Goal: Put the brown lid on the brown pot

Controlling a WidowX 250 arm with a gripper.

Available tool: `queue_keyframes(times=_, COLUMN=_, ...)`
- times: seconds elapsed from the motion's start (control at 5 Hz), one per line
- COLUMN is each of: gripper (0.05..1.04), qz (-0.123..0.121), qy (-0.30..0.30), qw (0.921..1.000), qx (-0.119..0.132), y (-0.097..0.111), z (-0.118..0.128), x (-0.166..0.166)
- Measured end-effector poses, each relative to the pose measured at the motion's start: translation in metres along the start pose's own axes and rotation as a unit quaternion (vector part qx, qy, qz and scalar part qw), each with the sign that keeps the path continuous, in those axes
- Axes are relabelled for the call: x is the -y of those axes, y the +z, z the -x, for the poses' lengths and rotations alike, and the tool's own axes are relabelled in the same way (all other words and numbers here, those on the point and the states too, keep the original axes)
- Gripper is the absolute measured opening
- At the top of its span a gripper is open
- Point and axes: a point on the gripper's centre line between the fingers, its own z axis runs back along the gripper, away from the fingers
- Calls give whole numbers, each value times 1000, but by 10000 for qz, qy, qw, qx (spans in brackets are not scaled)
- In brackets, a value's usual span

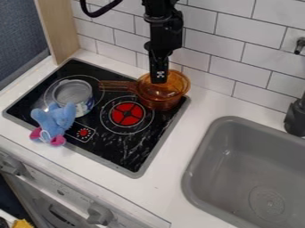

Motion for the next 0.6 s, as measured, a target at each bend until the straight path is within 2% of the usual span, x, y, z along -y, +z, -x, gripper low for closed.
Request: queue_keyframes(times=0.6, gripper=380, qz=-164, qy=61, qw=9998, qx=-90, y=-4, z=8, x=-8)
